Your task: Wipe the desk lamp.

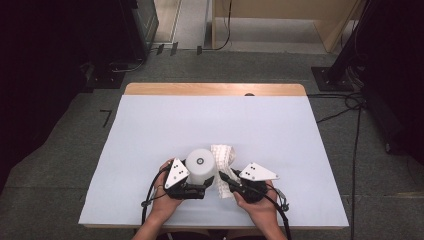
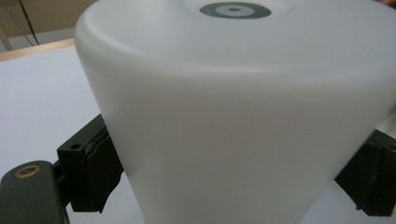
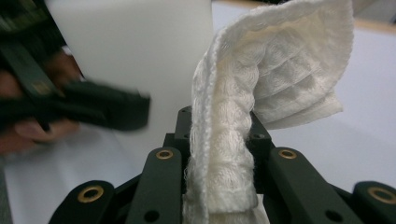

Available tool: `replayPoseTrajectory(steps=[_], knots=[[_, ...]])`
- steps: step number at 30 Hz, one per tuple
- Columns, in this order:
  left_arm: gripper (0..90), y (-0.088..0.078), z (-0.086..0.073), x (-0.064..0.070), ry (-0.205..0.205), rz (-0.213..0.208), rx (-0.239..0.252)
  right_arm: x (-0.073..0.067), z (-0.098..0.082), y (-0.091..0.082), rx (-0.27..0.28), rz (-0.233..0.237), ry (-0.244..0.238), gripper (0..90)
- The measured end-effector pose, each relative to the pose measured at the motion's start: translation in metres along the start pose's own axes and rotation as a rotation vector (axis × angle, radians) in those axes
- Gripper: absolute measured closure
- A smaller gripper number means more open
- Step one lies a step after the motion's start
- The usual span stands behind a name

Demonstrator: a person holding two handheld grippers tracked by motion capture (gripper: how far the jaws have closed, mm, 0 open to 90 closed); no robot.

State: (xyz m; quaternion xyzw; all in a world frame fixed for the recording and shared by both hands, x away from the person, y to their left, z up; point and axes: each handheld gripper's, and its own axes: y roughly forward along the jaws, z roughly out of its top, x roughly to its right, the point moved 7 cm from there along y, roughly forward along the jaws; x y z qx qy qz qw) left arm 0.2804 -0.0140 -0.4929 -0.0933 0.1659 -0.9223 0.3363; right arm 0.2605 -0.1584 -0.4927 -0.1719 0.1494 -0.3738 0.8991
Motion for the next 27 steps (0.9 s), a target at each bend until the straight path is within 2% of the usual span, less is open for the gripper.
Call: replayPoseTrajectory(steps=[2, 4, 6, 7, 8, 9, 10, 11, 14, 16, 18, 19, 22, 24, 27], knots=[[8.6, -0.001, 0.001, -0.001, -0.006, -0.002, 0.009, 0.001, -0.007, 0.005, -0.038, 0.0, 0.011, 74.1], [8.6, 0.001, 0.0, 0.001, 0.004, -0.01, 0.001, 0.002, -0.008, 0.006, -0.039, -0.008, 0.031, 74.1], [8.6, 0.002, -0.001, 0.002, 0.008, -0.009, -0.005, 0.002, -0.005, 0.003, -0.024, -0.009, 0.033, 74.2], [8.6, 0.005, -0.005, 0.003, 0.028, -0.005, -0.022, 0.001, 0.003, -0.002, 0.013, -0.013, 0.025, 74.2], [8.6, 0.005, -0.005, 0.003, 0.028, -0.005, -0.022, 0.001, 0.003, -0.002, 0.013, -0.013, 0.025, 74.2], [8.6, 0.007, -0.006, 0.003, 0.031, -0.007, -0.028, -0.001, 0.012, -0.01, 0.058, -0.008, 0.027, 74.3], [8.6, 0.008, -0.007, 0.003, 0.035, -0.004, -0.034, -0.001, 0.012, -0.01, 0.058, -0.008, 0.027, 74.3], [8.6, 0.009, -0.008, 0.004, 0.034, -0.006, -0.034, -0.001, 0.018, -0.015, 0.091, -0.004, 0.015, 74.3], [8.6, 0.009, -0.007, 0.003, 0.05, 0.0, -0.027, 0.0, 0.02, -0.017, 0.104, -0.01, 0.007, 74.3], [8.5, 0.008, -0.007, 0.001, 0.057, 0.01, -0.025, 0.003, 0.018, -0.017, 0.095, -0.016, 0.023, 74.3], [8.5, 0.008, -0.01, -0.005, 0.075, 0.038, -0.038, 0.007, 0.014, -0.015, 0.087, -0.023, 0.041, 74.2], [8.6, 0.008, -0.012, -0.011, 0.072, 0.054, -0.046, 0.011, 0.01, -0.013, 0.075, -0.03, 0.06, 74.2], [8.5, 0.007, -0.013, -0.014, 0.068, 0.049, -0.043, 0.013, 0.008, -0.012, 0.068, -0.039, 0.067, 74.2], [8.5, 0.007, -0.014, -0.015, 0.087, 0.045, -0.048, 0.014, 0.007, -0.011, 0.066, -0.041, 0.067, 74.2], [8.4, 0.005, -0.015, -0.018, 0.059, 0.034, -0.052, 0.014, 0.005, -0.01, 0.058, -0.04, 0.067, 74.2]])
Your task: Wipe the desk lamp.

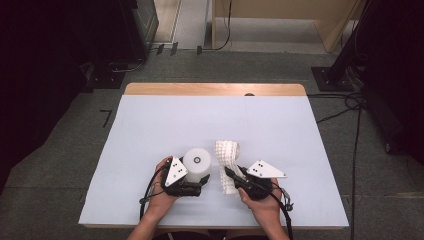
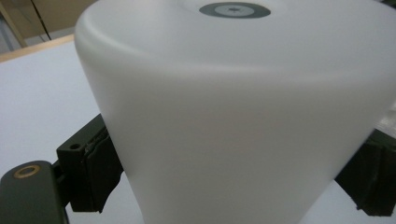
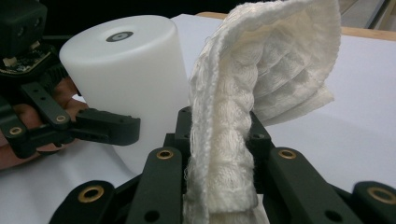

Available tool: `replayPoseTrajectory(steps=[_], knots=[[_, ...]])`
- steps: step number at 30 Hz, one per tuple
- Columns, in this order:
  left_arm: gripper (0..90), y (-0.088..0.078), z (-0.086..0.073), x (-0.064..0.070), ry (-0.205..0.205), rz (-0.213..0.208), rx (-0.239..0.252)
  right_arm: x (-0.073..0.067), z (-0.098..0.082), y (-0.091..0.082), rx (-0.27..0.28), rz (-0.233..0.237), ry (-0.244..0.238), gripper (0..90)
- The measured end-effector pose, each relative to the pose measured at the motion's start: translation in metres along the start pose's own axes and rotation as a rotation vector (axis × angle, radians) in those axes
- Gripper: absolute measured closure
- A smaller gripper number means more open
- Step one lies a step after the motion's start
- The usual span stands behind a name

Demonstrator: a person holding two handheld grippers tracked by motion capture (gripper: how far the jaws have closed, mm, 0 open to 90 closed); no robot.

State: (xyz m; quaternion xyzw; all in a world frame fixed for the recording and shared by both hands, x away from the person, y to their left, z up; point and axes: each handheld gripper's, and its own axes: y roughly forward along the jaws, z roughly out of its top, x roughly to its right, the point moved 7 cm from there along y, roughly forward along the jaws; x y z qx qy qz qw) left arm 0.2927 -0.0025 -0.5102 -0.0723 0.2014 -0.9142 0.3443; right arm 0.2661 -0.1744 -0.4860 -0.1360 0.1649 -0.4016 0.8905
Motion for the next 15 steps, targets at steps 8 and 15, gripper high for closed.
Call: replayPoseTrajectory(steps=[8, 15], knots=[[0.0, -0.0085, 0.0008, -0.0026, -0.123, 0.008, 0.011, 0.007, -0.0042, 0.0056, -0.02, -0.02, 0.013, 74.2], [0.0, -0.005, -0.004, 0.0052, -0.162, 0.142, -0.022, 0.0058, -0.0041, 0.0092, -0.022, -0.013, 0.018, 74.2]])
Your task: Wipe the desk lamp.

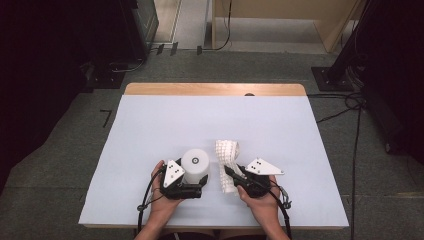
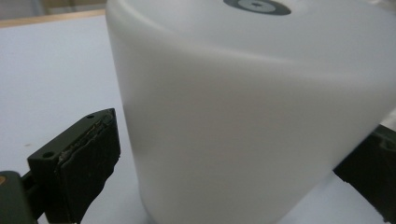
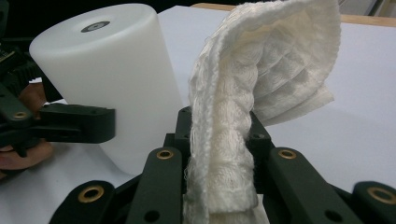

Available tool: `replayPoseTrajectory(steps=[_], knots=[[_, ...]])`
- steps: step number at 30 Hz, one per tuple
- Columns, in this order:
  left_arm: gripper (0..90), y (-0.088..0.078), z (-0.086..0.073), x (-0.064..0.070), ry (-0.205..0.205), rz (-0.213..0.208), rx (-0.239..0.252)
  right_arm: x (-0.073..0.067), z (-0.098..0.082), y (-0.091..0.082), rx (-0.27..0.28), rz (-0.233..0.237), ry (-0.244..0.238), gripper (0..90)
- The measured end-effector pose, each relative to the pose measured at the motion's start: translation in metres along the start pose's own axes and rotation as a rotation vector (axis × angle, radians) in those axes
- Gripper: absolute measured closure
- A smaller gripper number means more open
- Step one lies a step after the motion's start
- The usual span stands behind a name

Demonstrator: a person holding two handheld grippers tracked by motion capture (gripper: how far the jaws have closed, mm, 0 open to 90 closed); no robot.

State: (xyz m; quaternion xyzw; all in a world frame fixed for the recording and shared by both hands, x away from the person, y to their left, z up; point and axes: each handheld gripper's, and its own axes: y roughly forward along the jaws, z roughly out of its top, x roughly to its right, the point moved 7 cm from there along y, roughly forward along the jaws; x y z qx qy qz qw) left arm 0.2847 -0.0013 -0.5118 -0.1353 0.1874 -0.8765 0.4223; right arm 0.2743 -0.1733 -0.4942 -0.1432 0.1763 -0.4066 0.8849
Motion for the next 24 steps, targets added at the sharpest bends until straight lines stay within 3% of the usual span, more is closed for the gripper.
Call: replayPoseTrajectory(steps=[4, 5, 9, 11, 13, 17, 19, 24], knots=[[0.1, 0.003, -0.002, 0.002, 0.011, 0.044, -0.015, 0.0, -0.002, 0.001, -0.008, 0.001, -0.001, 74.2], [6.1, 0.003, -0.001, 0.004, -0.002, 0.024, -0.004, -0.002, -0.004, 0.003, -0.015, 0.008, 0.004, 74.2], [7.9, 0.001, 0.0, 0.003, 0.02, 0.023, 0.005, -0.005, -0.006, 0.007, -0.028, 0.015, 0.006, 74.2], [8.1, -0.002, 0.003, -0.001, 0.005, -0.009, 0.005, -0.008, -0.008, 0.01, -0.04, 0.023, 0.008, 74.2], [8.3, -0.007, 0.008, -0.003, -0.012, -0.066, 0.037, -0.011, -0.011, 0.012, -0.059, 0.03, 0.013, 74.1], [8.3, -0.014, 0.015, -0.001, 0.001, -0.13, 0.069, -0.018, -0.014, 0.016, -0.075, 0.039, 0.012, 74.1], [8.3, -0.014, 0.015, 0.003, 0.019, -0.14, 0.068, -0.025, -0.01, 0.015, -0.064, 0.059, -0.005, 74.1], [8.3, -0.011, 0.011, 0.008, 0.063, -0.148, 0.031, -0.03, 0.003, 0.007, -0.015, 0.052, -0.031, 74.2]])
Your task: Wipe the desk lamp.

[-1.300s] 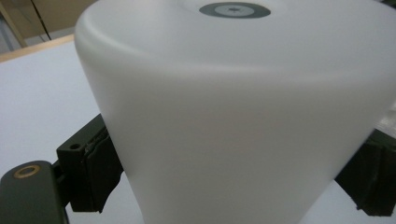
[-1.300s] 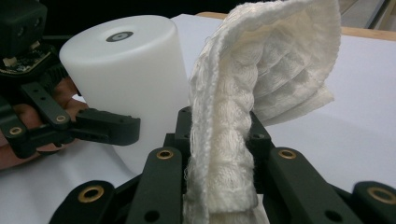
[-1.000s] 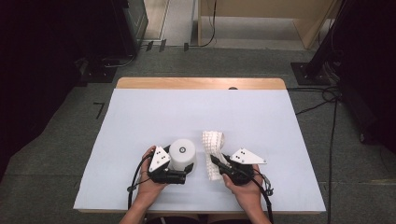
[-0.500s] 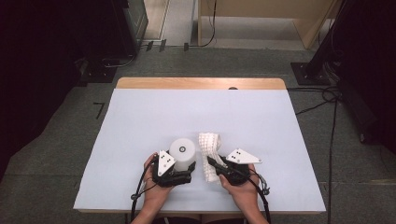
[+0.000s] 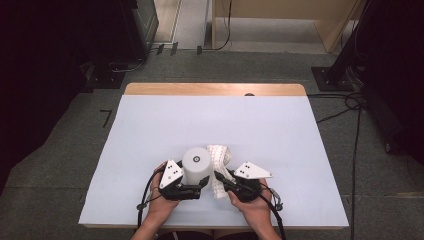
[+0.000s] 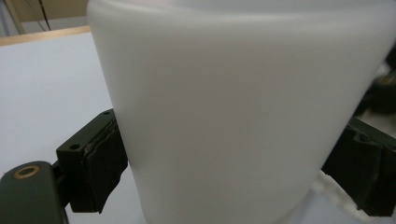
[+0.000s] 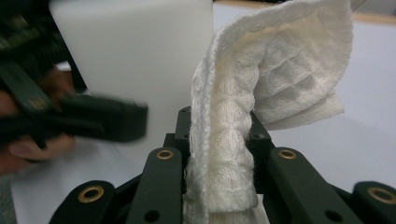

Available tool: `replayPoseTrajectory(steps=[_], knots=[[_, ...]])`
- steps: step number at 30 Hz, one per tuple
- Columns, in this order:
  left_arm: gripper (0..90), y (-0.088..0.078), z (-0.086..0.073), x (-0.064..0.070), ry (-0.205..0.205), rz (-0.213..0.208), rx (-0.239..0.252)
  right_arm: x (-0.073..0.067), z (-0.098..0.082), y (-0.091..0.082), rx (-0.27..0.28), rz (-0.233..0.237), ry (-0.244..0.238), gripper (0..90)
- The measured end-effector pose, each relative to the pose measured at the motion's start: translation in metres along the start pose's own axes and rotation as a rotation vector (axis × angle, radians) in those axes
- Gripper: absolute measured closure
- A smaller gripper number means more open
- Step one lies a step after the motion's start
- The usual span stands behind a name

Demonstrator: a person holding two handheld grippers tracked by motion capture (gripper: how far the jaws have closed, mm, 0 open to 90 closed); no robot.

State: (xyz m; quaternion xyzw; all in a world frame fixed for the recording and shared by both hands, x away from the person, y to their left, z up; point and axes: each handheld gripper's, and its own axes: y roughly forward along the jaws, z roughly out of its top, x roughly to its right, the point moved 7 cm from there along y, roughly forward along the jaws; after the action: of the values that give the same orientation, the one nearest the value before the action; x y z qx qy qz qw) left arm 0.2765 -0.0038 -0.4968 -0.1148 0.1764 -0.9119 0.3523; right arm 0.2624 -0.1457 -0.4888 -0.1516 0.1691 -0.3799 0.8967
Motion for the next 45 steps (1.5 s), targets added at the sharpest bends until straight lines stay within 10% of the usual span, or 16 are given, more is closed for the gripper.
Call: replayPoseTrajectory(steps=[8, 13, 20, 32, 45], knots=[[8.4, -0.003, 0.002, 0.001, 0.014, -0.012, 0.012, -0.013, 0.024, -0.016, 0.089, -0.015, -0.107, 74.1], [8.4, -0.008, 0.011, -0.007, -0.01, -0.013, 0.05, 0.001, -0.008, 0.005, -0.032, 0.008, -0.038, 74.1], [8.4, -0.003, 0.005, -0.008, -0.002, -0.015, 0.033, 0.001, -0.006, 0.007, -0.02, 0.022, 0.001, 74.1], [8.2, 0.009, -0.01, -0.005, 0.067, 0.048, -0.025, 0.014, 0.006, -0.01, 0.055, -0.03, -0.001, 73.9], [0.0, 0.016, -0.011, 0.0, -0.018, 0.205, -0.054, 0.022, 0.002, -0.006, 0.043, -0.054, -0.001, 73.5]])
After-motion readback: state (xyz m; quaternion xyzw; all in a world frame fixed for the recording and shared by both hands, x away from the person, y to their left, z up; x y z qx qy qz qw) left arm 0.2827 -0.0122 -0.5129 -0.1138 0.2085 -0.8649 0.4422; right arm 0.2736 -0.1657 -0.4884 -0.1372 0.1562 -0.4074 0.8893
